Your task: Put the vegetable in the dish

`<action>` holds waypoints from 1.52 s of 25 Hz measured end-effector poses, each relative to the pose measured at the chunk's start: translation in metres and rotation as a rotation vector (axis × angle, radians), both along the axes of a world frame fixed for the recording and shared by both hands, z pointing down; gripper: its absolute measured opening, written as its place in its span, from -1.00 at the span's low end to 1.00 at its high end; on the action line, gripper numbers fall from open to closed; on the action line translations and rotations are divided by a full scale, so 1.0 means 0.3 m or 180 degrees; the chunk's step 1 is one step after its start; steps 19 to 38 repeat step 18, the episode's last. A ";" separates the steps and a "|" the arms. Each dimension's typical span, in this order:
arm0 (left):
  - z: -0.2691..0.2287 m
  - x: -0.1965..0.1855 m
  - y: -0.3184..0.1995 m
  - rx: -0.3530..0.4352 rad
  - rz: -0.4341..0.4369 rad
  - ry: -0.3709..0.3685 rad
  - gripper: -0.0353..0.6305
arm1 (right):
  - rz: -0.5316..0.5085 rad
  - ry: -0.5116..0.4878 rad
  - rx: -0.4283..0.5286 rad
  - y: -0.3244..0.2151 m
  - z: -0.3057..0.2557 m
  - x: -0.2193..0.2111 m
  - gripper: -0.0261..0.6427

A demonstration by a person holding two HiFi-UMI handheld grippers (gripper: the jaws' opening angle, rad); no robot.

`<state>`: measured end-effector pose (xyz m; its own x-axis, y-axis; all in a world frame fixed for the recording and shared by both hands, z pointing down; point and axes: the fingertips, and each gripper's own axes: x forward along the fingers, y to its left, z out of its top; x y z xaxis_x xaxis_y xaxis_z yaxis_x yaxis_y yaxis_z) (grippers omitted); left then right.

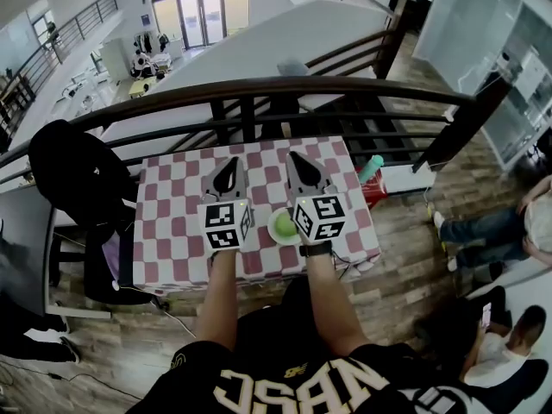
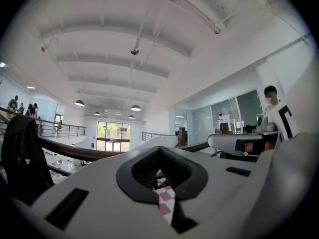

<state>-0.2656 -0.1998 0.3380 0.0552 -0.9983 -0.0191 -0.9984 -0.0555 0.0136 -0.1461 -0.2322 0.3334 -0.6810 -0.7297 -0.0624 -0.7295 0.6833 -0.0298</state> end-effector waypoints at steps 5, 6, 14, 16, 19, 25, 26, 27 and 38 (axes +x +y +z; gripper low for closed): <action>-0.015 0.009 0.069 0.0184 -0.0079 -0.0070 -0.84 | 0.0155 0.0042 0.0129 0.023 -0.019 0.029 -0.84; -0.019 0.018 0.075 0.0209 -0.0056 -0.0083 -0.84 | 0.0206 0.0043 0.0159 0.027 -0.022 0.037 -0.84; -0.030 0.075 0.108 0.0298 0.0030 -0.0182 -0.84 | 0.0510 0.0071 0.0307 0.073 -0.018 0.088 -0.84; -0.020 0.084 0.109 0.0293 0.0027 -0.0154 -0.84 | 0.0492 0.0084 0.0295 0.076 -0.006 0.087 -0.84; -0.005 0.091 0.107 0.0273 0.0020 -0.0119 -0.84 | 0.0473 0.0104 0.0282 0.076 0.006 0.086 -0.84; -0.005 0.091 0.107 0.0273 0.0020 -0.0119 -0.84 | 0.0473 0.0104 0.0282 0.076 0.006 0.086 -0.84; -0.005 0.091 0.107 0.0273 0.0020 -0.0119 -0.84 | 0.0473 0.0104 0.0282 0.076 0.006 0.086 -0.84; -0.005 0.091 0.107 0.0273 0.0020 -0.0119 -0.84 | 0.0473 0.0104 0.0282 0.076 0.006 0.086 -0.84; -0.005 0.091 0.107 0.0273 0.0020 -0.0119 -0.84 | 0.0473 0.0104 0.0282 0.076 0.006 0.086 -0.84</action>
